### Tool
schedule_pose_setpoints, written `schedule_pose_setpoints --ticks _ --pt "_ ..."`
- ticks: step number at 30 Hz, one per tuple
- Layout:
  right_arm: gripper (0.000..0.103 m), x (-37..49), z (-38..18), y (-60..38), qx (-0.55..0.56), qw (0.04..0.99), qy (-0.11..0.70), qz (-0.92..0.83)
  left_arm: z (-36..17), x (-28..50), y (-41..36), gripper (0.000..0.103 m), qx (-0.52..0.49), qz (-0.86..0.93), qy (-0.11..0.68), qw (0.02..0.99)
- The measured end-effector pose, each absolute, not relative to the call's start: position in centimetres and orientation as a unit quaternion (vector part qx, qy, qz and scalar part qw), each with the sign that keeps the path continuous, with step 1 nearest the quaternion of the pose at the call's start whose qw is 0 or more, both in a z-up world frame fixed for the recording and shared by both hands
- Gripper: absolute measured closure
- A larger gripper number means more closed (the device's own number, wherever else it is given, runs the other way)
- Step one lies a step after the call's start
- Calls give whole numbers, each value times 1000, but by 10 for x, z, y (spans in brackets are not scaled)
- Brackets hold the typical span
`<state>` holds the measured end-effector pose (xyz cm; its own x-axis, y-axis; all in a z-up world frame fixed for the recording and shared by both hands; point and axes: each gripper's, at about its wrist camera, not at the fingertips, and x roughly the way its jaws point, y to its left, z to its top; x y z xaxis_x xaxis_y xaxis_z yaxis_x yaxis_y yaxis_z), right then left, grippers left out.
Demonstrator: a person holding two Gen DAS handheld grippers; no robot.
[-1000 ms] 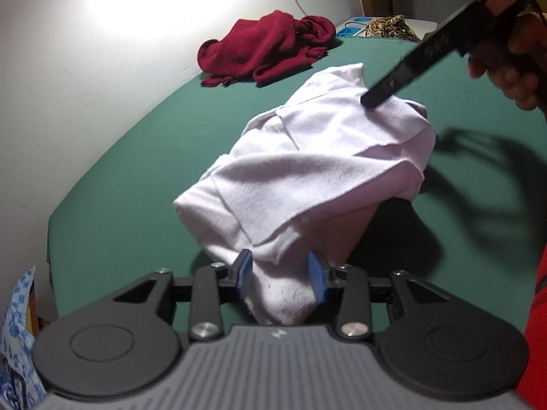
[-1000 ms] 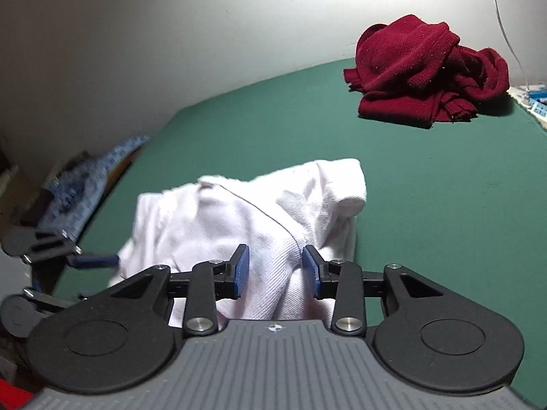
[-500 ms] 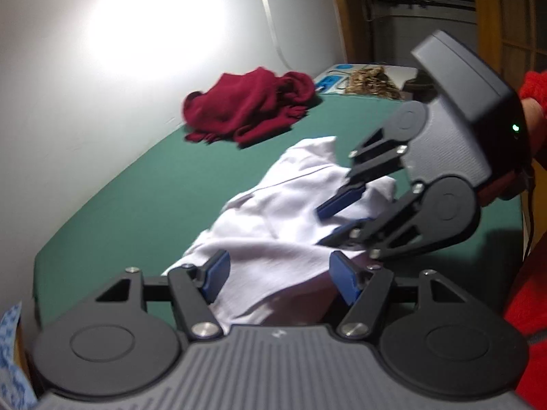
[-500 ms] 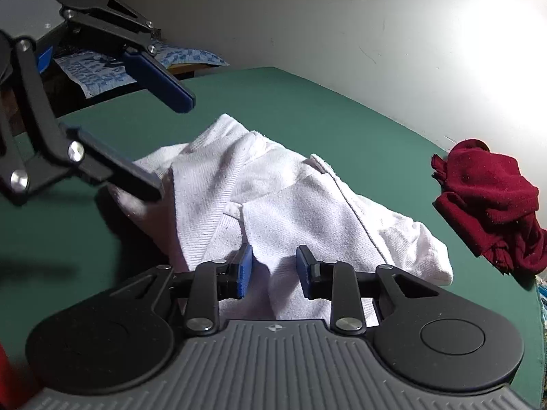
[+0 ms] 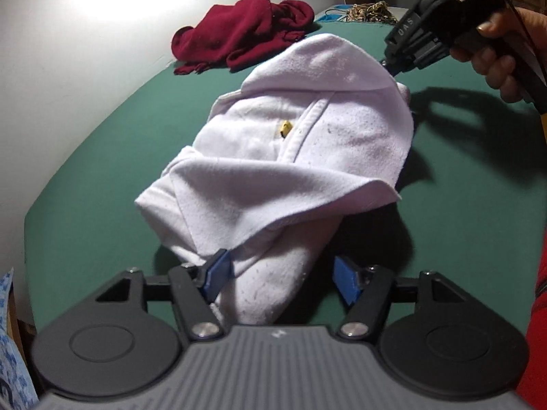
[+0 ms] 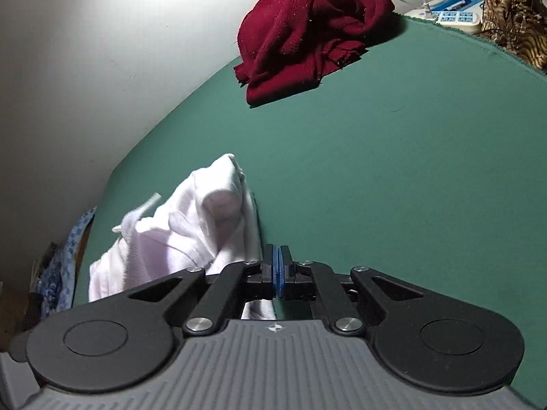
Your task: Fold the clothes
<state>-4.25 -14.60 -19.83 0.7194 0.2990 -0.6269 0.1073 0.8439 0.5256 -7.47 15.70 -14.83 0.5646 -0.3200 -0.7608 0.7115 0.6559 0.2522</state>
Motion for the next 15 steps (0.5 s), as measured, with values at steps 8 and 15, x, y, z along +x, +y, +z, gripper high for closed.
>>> schedule_pose_setpoints --ticks 8,15 --pt "51 -34 -151 -93 200 906 302 219 -113 -65 152 19 193 -308 310 879" --pt "56 -41 -169 -23 -5 910 315 270 -143 -52 143 20 182 -302 356 865"
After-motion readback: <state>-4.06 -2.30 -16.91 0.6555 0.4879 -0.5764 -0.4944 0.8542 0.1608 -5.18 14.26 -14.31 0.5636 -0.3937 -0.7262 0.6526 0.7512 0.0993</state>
